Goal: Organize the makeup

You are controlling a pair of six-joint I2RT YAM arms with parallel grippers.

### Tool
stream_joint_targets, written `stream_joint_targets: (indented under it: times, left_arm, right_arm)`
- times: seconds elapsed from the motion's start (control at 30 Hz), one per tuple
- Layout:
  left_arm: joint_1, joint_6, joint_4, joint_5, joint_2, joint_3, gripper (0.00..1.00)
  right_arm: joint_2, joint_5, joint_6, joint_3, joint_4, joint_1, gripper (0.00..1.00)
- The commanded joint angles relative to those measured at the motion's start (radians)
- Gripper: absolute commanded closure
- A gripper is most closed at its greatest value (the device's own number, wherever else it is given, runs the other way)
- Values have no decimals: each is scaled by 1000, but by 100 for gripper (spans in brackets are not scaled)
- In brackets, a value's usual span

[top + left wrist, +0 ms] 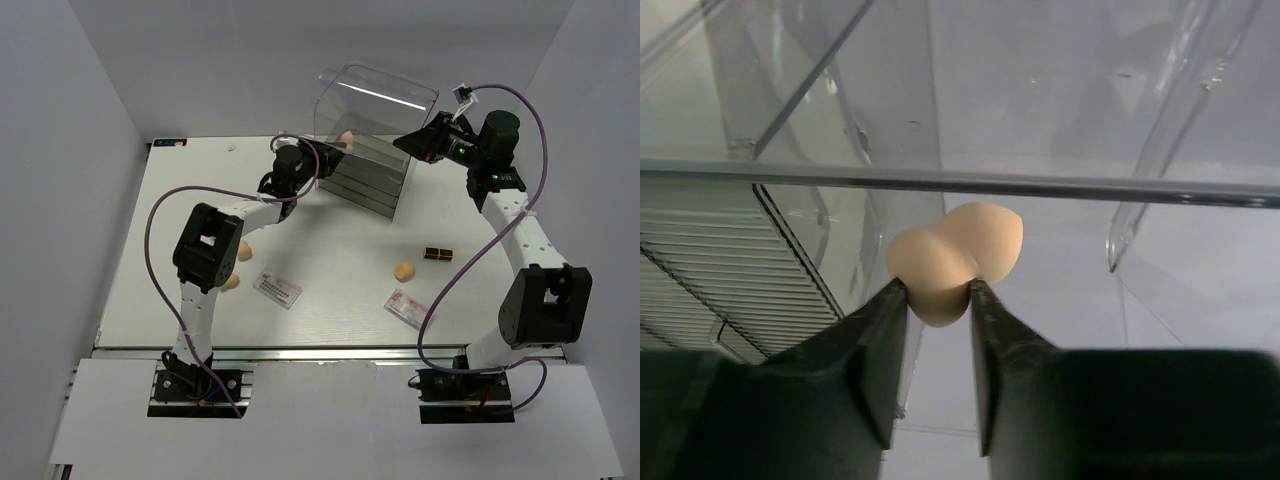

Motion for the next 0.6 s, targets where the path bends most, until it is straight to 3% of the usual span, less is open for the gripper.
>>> stream_joint_targets:
  times: [0.0,0.13,0.33,0.47,0.57]
  left_arm:
    - [-9,-12,-86,-18,2,65,56]
    - [-14,-15,-107,-18,17,111,45]
    - [-14,-25,-92,-6,2,112,47]
    - [-14,-25,-47,-1,-55,49,78]
    - [-15,31,-56,-3,-139,-25,87]
  right_arm:
    - [-53,-29,16,13,96,-2,71]
    - [-56,-29,16,13,97,-2,71]
    - [-59,-29,20,6,103,-2,70]
    - [-62,-31,20,2,104,-2,70]
    - [-62,-34,20,0,104,-2,70]
